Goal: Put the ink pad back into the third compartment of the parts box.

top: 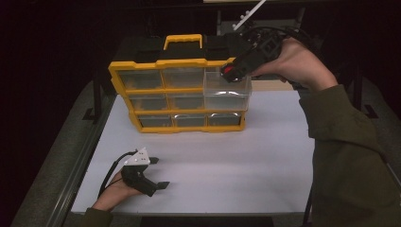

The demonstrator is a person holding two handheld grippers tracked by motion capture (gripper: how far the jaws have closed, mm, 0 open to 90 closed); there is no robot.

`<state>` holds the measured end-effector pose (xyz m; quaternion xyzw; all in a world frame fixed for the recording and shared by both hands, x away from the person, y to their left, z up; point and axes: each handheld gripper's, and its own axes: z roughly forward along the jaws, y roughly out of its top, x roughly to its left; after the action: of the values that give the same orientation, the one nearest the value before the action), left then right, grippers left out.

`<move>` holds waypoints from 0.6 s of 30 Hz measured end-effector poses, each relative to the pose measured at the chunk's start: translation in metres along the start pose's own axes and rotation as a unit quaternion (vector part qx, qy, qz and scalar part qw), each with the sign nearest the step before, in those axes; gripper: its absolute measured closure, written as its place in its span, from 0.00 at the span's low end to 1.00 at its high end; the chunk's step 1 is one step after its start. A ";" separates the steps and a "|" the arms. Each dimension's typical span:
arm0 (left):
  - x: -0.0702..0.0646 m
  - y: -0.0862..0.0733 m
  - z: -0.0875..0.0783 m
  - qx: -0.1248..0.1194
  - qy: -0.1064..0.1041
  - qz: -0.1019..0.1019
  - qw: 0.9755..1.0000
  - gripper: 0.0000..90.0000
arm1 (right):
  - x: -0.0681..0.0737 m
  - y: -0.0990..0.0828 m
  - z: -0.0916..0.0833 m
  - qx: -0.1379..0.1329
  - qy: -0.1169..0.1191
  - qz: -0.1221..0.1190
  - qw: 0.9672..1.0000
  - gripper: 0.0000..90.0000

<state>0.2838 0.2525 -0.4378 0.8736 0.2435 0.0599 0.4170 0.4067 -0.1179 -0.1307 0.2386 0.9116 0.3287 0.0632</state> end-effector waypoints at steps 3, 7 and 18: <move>0.000 0.000 0.000 -0.002 0.001 -0.001 1.000 0.00 | 0.001 0.004 0.007 0.010 -0.001 -0.002 1.000 0.32; 0.000 0.000 -0.001 -0.002 0.001 0.000 1.000 0.00 | 0.001 0.007 0.015 0.023 0.002 -0.002 1.000 0.32; 0.000 0.000 0.000 -0.002 0.000 -0.002 1.000 0.00 | -0.005 0.006 0.028 0.038 -0.001 0.003 0.999 0.31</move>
<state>0.2835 0.2525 -0.4378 0.8726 0.2449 0.0597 0.4185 0.4211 -0.1006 -0.1489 0.2436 0.9226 0.2941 0.0542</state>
